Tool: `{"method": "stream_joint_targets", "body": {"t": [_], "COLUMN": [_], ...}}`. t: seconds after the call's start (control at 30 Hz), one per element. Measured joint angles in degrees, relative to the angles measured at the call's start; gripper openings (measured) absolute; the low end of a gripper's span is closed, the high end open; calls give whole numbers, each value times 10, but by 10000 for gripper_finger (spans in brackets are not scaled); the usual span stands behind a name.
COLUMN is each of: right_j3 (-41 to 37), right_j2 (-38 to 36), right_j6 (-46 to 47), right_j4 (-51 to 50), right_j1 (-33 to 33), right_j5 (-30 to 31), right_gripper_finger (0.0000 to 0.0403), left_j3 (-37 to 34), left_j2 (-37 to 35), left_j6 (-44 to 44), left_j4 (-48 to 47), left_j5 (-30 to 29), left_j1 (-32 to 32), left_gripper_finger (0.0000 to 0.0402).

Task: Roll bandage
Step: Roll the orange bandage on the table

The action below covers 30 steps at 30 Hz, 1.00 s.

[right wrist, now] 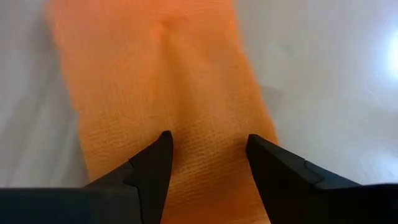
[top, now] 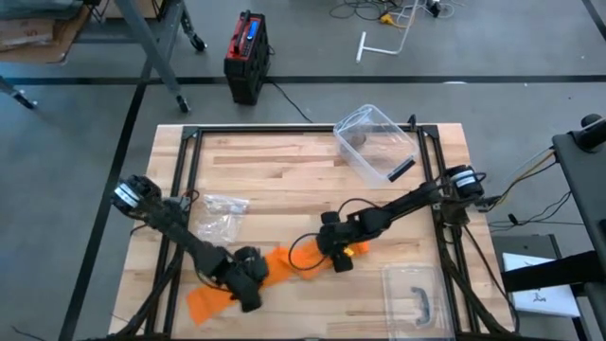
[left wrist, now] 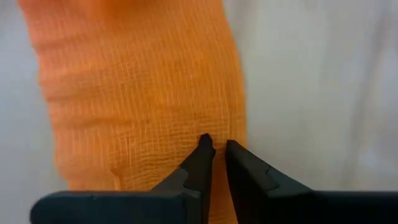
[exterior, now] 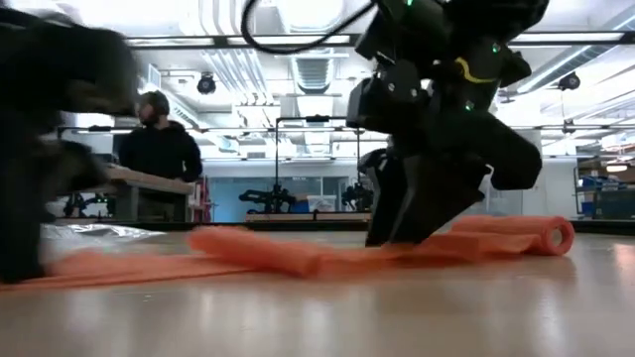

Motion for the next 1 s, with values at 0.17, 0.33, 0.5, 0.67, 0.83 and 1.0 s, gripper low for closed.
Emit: {"method": "stream_joint_targets", "body": {"t": [0.17, 0.33, 0.5, 0.67, 0.83, 1.0], "right_j3": [-34, -48, -46, -27, -19, -20], "right_j2": [-28, -48, -56, -71, -117, -203], "right_j6": [-3, -26, -43, -33, 28, 248], "right_j4": [-8, -12, 11, 20, -4, -141], "right_j1": [-47, -100, -109, -83, -54, -23], "right_j5": [8, 22, 16, 11, 8, 55], "right_gripper_finger": [204, 204, 204, 204, 204, 204], "left_j3": [-1, -2, -3, 3, 19, 42], "left_j2": [-12, -13, -18, -25, -47, -74], "left_j6": [-67, -113, -114, -92, -25, 29], "left_j4": [-36, -43, -35, -47, -47, -86], "left_j5": [4, -31, -96, -179, -174, -174], "left_j1": [-55, -78, -70, -38, -9, -3], "left_gripper_finger": [42, 39, 37, 43, 52, 52]}}
